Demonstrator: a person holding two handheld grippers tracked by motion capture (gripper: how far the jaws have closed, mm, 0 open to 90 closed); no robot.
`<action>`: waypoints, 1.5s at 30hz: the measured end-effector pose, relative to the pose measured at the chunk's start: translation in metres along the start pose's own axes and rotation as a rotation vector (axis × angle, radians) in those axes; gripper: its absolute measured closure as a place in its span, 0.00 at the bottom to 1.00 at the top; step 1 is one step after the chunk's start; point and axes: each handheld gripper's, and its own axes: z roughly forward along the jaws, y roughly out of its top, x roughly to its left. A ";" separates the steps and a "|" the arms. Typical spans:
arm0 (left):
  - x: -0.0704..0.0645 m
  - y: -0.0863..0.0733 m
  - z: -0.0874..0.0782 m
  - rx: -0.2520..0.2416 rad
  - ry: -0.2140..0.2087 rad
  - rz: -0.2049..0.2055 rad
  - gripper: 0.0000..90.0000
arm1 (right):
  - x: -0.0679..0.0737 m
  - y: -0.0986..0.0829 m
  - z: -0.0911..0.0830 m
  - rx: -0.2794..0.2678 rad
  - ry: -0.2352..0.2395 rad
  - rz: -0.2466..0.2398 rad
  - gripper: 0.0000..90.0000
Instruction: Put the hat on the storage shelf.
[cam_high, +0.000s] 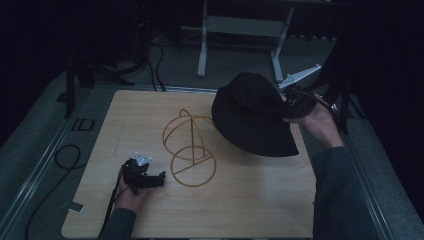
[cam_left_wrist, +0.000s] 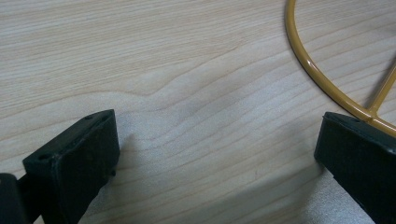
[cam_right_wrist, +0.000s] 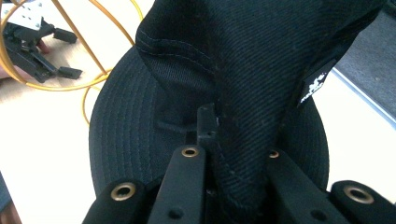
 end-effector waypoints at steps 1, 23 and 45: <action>0.000 0.000 0.000 0.000 0.000 0.000 0.00 | 0.000 0.000 -0.001 -0.005 0.004 0.000 0.97; 0.000 0.000 0.000 0.000 0.000 0.000 0.00 | 0.003 0.002 -0.022 -0.109 0.052 -0.018 0.97; 0.000 0.000 0.000 -0.001 0.000 -0.001 0.00 | 0.016 0.015 -0.031 -0.163 0.095 -0.048 0.97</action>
